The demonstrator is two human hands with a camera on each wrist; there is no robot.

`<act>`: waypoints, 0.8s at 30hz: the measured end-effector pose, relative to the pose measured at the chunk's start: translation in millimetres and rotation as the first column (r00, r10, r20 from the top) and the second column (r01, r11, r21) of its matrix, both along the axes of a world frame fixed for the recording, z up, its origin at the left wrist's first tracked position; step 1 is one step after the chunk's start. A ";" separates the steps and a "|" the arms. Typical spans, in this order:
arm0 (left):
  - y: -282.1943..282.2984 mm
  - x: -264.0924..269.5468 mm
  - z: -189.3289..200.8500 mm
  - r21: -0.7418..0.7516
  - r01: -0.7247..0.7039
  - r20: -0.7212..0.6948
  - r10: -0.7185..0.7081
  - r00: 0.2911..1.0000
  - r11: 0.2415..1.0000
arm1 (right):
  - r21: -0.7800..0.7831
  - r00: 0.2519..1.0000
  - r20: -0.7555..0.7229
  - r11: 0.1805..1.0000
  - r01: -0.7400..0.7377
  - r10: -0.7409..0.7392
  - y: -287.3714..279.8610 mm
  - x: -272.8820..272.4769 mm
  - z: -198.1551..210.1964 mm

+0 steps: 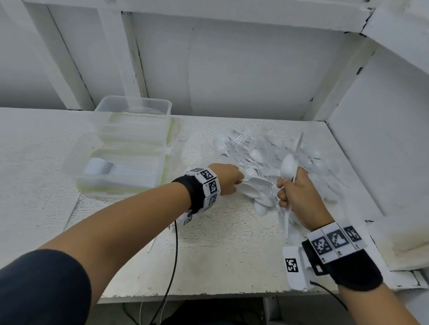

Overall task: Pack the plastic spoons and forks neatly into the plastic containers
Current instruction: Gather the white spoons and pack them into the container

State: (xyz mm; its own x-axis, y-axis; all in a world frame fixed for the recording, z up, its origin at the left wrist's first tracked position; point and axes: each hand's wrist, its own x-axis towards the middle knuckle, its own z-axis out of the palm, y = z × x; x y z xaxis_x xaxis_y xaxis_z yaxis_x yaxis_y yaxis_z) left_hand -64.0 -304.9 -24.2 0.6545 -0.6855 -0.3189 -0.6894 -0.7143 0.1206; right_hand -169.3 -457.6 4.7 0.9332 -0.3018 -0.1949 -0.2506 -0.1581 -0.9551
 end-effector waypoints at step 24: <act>103.4 -8.1 41.9 -0.434 -0.726 -0.617 0.412 0.671 0.533 | -0.800 0.864 -0.432 0.334 -0.499 0.257 27.8 31.8 -37.7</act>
State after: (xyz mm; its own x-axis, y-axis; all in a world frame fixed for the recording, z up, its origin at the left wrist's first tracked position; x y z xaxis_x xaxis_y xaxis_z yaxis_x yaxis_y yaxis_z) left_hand -72.1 -201.5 17.7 0.8894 -0.3311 -0.3151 0.0744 -0.5753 0.8145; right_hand -137.5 -429.7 -33.0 0.9692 -0.0375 -0.2435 -0.0790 -0.9834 -0.1632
